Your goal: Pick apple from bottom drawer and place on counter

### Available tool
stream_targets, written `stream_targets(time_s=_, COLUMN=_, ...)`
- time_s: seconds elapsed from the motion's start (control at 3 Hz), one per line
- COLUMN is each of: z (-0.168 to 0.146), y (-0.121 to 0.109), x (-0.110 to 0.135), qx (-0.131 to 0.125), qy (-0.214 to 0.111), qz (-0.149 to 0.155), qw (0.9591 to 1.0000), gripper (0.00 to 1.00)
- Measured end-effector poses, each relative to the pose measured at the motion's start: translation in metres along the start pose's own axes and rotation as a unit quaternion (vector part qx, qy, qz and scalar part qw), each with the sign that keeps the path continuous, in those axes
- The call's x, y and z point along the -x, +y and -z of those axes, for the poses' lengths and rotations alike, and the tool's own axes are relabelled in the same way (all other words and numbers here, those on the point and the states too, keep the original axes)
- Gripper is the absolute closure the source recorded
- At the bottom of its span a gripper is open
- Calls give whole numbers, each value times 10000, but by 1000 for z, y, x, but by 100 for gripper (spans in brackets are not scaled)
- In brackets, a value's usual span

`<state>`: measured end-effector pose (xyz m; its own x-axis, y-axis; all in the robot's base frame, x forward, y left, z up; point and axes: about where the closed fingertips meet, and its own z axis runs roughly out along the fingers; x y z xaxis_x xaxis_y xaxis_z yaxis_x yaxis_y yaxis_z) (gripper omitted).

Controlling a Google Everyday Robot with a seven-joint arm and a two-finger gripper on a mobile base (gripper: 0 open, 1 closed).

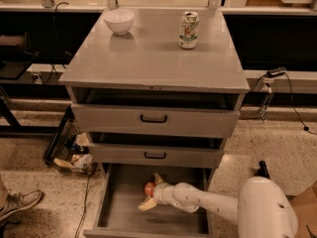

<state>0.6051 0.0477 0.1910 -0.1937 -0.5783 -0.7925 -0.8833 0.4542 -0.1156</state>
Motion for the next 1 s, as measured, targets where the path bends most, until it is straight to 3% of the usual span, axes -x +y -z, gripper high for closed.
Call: stream_targets(time_s=1.0, z=-40, y=-32, x=-24, qx=-174, qy=-3, qz=-395, qw=9991, gripper=0)
